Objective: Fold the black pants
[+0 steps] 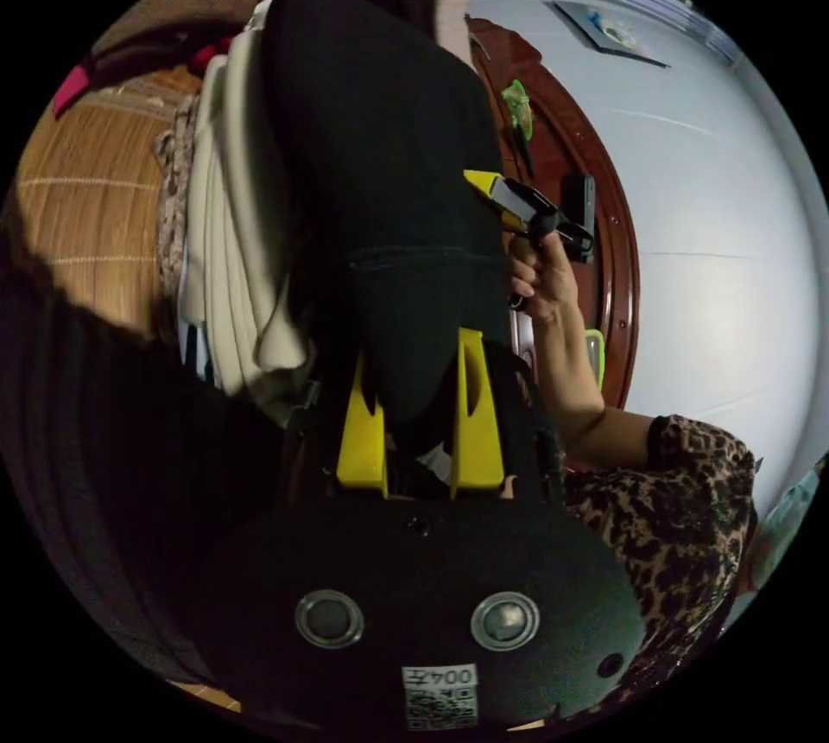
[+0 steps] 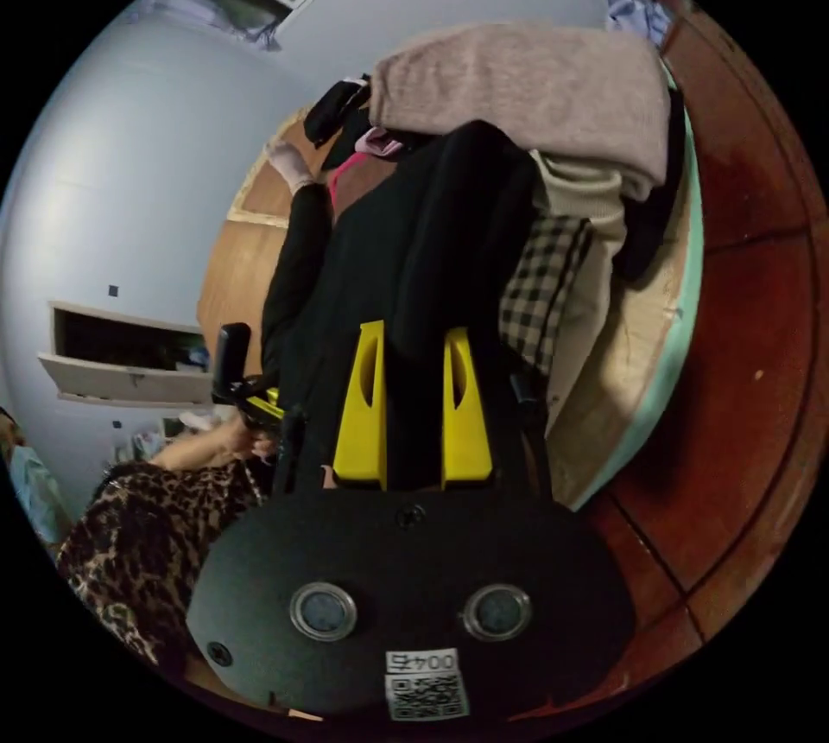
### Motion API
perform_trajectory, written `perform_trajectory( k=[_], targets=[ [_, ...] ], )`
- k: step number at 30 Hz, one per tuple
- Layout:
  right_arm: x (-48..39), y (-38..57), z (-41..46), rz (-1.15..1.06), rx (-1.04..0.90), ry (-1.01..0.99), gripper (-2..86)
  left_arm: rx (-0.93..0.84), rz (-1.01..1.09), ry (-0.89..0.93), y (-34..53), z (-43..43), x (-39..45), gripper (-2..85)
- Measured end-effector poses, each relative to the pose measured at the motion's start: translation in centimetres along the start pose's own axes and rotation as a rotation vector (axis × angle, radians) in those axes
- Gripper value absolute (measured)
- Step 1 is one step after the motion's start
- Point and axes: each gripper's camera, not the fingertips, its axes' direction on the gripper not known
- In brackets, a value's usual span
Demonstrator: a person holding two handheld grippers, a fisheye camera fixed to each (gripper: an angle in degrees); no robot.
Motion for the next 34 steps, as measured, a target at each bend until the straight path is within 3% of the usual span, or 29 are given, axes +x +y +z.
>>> perform_trajectory(
  k=[6, 11, 14, 17, 20, 23, 28, 34],
  targets=[
    [-2.8, 4.6, -3.5, -0.195, 0.026, 0.34, 9.1, -0.042, 0.033, -0.018, -1.3, 3.4, -2.1, 14.3],
    [1.7, 8.2, -5.0, -0.071, 0.083, 0.214, 8.9, -0.065, 0.041, -0.031, -1.6, 5.1, -3.8, 14.6],
    [1.2, 9.4, -6.9, -0.088, 0.056, 0.298, 7.4, -0.062, 0.039, -0.006, -1.4, 5.8, -4.7, 14.8],
    [-0.6, 11.0, -11.6, -0.074, 0.225, 0.343, 2.9, -0.049, 0.045, -0.004, -0.9, 6.3, -5.1, 15.0],
    [-3.7, 11.4, -14.6, -0.181, 0.414, 0.281, 5.8, -0.046, 0.066, -0.04, -0.2, 6.9, -4.7, 15.4],
    [-5.0, 9.1, -12.1, -0.265, 0.369, 0.232, 8.2, -0.039, 0.086, -0.085, 0.9, 7.1, -4.1, 15.0],
    [-1.6, 5.8, -6.2, -0.18, 0.229, 0.28, 7.7, 0.048, 0.08, -0.104, 3.7, 5.6, -3.8, 12.0],
    [1.5, 5.9, -6.0, -0.204, 0.259, 0.297, 4.0, 0.291, 0.142, -0.204, 7.9, 0.2, -1.3, 9.5]
  ],
)
